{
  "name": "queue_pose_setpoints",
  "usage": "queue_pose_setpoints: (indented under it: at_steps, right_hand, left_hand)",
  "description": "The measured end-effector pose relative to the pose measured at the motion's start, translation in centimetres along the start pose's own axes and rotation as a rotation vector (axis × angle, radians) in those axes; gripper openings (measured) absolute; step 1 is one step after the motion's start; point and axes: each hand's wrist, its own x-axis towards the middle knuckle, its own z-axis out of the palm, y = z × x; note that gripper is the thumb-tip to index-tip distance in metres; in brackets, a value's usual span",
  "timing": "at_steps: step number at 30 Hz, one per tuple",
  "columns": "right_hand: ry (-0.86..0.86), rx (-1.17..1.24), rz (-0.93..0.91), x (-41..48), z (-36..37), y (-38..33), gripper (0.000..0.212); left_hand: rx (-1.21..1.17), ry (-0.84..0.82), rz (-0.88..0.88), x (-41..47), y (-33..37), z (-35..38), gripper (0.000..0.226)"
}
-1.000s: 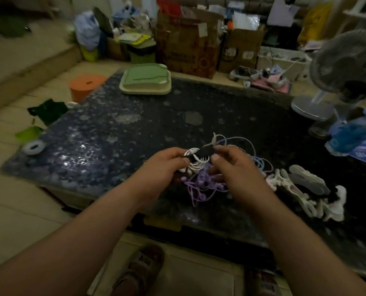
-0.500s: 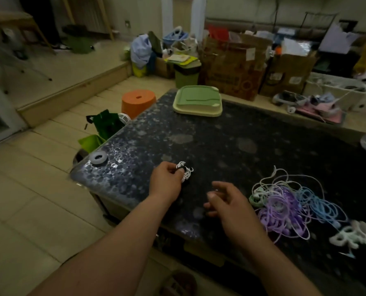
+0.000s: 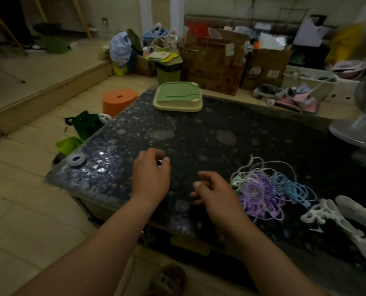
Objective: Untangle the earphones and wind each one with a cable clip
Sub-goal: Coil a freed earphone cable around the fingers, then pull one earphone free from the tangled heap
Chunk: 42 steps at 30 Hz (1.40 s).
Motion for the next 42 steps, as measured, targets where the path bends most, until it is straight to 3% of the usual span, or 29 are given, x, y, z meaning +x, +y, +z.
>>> queue_pose_setpoints:
  at_steps: [7, 9, 15, 20, 23, 28, 33, 35, 38, 42]
  right_hand:
    - [0.249, 0.071, 0.025, -2.2, -8.9, -1.0, 0.013]
    - [0.323, 0.072, 0.039, -3.0, -12.3, -0.4, 0.014]
    - [0.373, -0.019, 0.112, -4.8, -18.7, 2.2, 0.015]
    - [0.334, -0.116, 0.042, -4.6, -19.0, 2.4, 0.015]
    - [0.312, -0.162, 0.014, -4.7, -19.3, 2.1, 0.016]
    - [0.361, -0.079, -0.054, -5.1, -19.7, 0.7, 0.019]
    - [0.048, 0.093, -0.046, -5.4, -19.2, 0.1, 0.027]
    - [-0.004, 0.087, -0.044, -5.4, -18.9, 0.5, 0.025]
    - [0.017, 0.125, -0.049, -5.4, -18.9, 0.8, 0.019]
    - [0.127, 0.252, -0.002, -5.2, -19.4, 0.5, 0.013]
  left_hand:
    - [-0.094, -0.419, 0.169, -3.9, 7.7, 6.0, 0.005]
    - [-0.028, -0.491, 0.200, -4.5, 8.3, 7.8, 0.015]
    - [0.181, -0.548, 0.307, -5.2, 9.4, 11.5, 0.036]
    - [0.284, -0.455, 0.343, -5.1, 10.6, 12.7, 0.013]
    - [0.184, -0.452, 0.386, -4.8, 12.1, 11.9, 0.019]
    - [-0.190, -0.529, 0.258, -5.3, 14.6, 9.7, 0.017]
    - [-0.494, -0.649, 0.080, -6.2, 15.3, 10.2, 0.006]
    - [-0.607, -0.717, 0.005, -6.4, 15.4, 10.3, 0.010]
    - [-0.646, -0.776, -0.014, -6.4, 15.4, 10.2, 0.017]
    - [-0.511, -0.847, 0.069, -5.9, 14.4, 10.3, 0.020]
